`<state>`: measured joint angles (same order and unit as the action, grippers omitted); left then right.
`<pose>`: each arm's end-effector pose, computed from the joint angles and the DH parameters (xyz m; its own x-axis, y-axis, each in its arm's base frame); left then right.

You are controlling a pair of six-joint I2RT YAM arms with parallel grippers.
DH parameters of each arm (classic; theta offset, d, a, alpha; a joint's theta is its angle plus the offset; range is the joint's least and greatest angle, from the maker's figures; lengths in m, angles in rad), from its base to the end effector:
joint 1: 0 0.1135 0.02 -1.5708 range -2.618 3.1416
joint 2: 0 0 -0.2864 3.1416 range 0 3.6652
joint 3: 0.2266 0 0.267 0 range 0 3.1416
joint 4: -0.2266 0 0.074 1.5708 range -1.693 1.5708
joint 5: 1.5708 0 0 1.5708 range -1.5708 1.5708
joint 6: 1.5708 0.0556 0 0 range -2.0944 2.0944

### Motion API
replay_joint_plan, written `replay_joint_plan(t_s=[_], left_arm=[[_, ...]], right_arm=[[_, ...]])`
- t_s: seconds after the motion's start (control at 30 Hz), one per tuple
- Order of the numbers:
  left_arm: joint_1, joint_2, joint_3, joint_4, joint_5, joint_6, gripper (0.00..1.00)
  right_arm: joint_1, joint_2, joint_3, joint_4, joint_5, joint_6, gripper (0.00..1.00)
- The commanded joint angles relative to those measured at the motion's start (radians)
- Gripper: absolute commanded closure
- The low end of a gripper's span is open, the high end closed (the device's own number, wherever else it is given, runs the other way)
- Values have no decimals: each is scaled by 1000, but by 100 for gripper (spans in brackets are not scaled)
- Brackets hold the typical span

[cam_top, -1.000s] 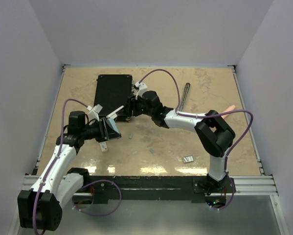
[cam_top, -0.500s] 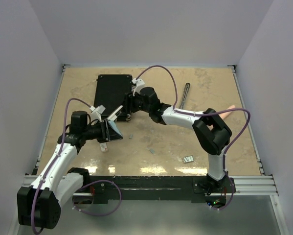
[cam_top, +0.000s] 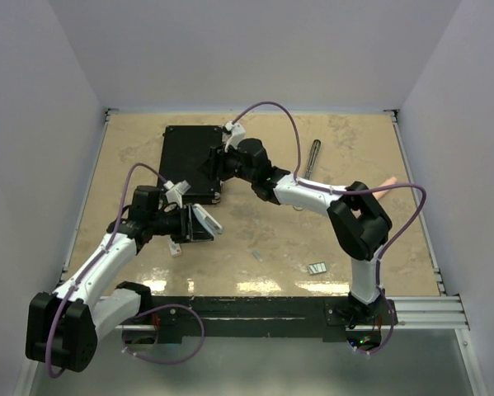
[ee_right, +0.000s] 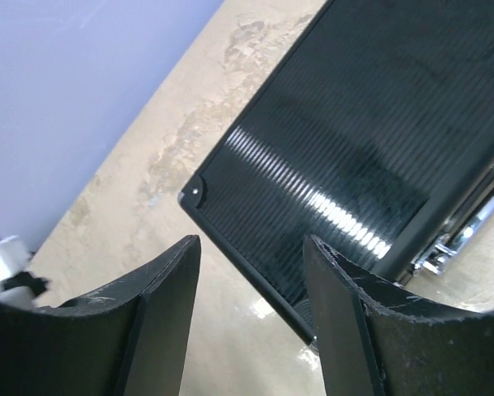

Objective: Unload the staples from the stapler

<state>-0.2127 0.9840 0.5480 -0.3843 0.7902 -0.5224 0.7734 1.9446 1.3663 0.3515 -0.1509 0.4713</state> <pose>0.1869 -0.0808 0.2138 -0.9300 -0.1584 -0.3318 0.1825 0.5845 -0.7906 0.3526 0.3559 0.2591 -0.5045 0.1348 -0.8528 -0.6357 0.6104 0.4725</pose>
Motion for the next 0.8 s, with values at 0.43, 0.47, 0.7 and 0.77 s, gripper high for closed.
replay_joint_plan(t_s=[0.43, 0.47, 0.7, 0.77], left_arm=[[-20, 28, 113, 62, -42, 1, 100], [-19, 28, 116, 55, -39, 7, 100], [-19, 21, 132, 56, 0, 28, 100], [-20, 18, 135, 55, 7, 28, 100]], right_arm=[[-74, -355, -333, 15, -185, -40, 40], [-72, -387, -366, 23, -197, -66, 39], [-69, -475, -504, 14, -305, -223, 36], [-54, -469, -509, 11, -273, -237, 35]])
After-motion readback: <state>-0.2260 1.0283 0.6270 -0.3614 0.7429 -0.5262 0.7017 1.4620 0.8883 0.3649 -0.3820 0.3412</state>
